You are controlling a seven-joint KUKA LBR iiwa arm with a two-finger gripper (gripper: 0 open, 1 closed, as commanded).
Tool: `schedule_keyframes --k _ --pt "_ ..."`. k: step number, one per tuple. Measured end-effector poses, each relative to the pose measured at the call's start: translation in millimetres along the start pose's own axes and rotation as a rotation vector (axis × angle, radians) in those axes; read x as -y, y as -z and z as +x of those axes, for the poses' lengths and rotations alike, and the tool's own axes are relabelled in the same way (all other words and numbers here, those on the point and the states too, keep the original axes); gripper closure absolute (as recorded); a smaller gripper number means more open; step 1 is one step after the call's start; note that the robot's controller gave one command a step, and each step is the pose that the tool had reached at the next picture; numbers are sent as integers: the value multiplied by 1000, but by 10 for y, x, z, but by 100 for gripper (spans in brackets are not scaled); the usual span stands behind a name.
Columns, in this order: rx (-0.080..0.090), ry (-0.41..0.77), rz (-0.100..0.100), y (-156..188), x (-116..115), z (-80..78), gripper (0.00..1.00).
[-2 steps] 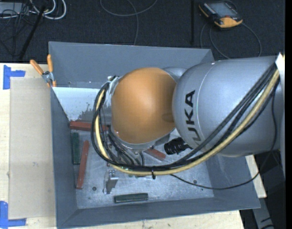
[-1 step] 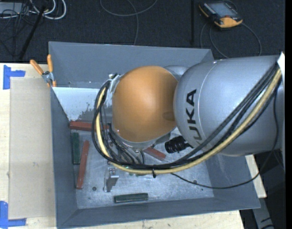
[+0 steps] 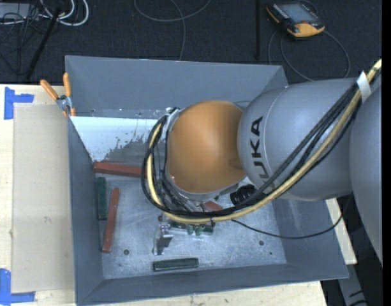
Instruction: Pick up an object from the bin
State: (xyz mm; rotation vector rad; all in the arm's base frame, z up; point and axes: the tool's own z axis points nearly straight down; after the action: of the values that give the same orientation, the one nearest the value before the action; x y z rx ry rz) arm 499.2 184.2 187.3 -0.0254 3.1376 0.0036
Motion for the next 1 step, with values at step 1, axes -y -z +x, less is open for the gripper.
schedule_keyframes --k 1 --pt "-2 -3 2 -146 119 -30 0"
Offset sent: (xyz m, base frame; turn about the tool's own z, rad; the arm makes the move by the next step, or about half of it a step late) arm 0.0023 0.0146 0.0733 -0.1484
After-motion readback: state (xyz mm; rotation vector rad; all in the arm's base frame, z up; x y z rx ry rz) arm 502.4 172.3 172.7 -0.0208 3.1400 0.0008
